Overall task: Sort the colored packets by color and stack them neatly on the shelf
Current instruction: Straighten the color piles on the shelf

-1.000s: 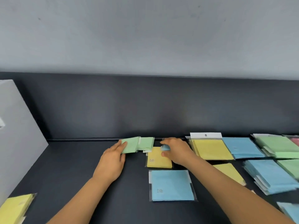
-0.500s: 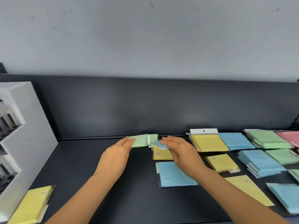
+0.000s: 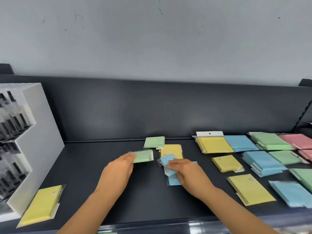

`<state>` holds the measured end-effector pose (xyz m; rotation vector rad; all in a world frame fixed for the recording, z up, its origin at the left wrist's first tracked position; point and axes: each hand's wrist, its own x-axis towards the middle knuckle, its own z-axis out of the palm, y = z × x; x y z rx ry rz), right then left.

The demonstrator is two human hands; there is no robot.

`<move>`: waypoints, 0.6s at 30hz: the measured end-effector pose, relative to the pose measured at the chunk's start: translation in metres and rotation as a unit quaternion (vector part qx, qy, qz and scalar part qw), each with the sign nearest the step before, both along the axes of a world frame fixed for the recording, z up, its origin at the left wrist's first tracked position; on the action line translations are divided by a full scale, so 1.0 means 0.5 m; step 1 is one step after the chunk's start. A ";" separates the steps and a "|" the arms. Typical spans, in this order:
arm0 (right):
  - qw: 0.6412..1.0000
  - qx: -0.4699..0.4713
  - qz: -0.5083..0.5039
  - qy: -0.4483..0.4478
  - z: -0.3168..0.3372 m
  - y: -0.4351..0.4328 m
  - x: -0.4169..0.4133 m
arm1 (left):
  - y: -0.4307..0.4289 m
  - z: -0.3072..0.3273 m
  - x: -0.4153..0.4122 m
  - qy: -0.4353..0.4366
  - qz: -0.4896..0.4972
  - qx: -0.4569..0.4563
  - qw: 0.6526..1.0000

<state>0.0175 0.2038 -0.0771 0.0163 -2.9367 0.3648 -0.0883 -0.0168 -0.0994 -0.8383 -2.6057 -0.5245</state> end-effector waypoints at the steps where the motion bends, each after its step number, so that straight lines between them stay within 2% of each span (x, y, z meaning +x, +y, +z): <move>1: 1.000 0.000 -0.004 -0.013 0.000 -0.004 0.000 | -0.002 -0.007 0.001 -0.017 0.018 -0.030 0.999; 4: 1.000 -0.012 -0.021 -0.013 0.002 -0.021 0.003 | -0.007 -0.021 0.007 -0.078 0.038 -0.076 0.993; 8: 0.998 -0.039 -0.054 0.005 -0.011 -0.033 0.005 | -0.007 -0.026 0.006 -0.058 0.025 -0.024 0.998; 18: 0.996 -0.044 -0.072 0.031 -0.028 -0.044 0.006 | -0.005 -0.041 0.001 -0.048 0.022 -0.002 0.999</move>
